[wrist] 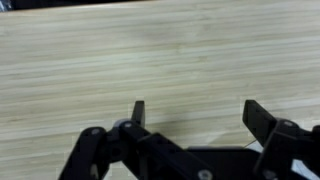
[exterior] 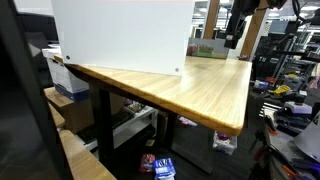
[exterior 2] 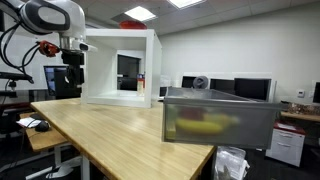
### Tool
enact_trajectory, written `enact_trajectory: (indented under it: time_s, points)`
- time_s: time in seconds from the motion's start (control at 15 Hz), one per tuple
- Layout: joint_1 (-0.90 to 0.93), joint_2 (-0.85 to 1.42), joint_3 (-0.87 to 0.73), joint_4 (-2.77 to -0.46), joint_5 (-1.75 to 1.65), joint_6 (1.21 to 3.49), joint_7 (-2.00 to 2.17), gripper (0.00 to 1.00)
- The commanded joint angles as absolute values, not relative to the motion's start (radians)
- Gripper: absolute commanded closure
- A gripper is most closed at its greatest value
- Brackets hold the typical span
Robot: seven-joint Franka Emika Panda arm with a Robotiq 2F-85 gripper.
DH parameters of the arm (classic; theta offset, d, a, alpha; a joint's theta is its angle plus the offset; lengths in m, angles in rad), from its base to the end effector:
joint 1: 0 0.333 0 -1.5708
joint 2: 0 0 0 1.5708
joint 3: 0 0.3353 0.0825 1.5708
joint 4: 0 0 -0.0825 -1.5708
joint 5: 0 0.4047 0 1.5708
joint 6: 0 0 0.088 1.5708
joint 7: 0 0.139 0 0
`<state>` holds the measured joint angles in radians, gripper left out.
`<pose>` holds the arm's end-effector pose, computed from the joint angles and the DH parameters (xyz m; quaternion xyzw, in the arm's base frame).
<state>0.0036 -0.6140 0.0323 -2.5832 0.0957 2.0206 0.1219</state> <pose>0.3740 0.0215 0.4394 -0.9969 0.0653 -0.0230 0.0362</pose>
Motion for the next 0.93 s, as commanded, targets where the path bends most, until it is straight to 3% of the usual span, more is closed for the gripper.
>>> enact_trajectory:
  time_s: [0.0,0.87]
  points:
    - [-0.041,-0.607,0.005,-2.558,0.077,2.056,0.130,0.00]
    - [-0.187,-0.524,-0.060,-2.464,0.036,2.191,0.195,0.00]
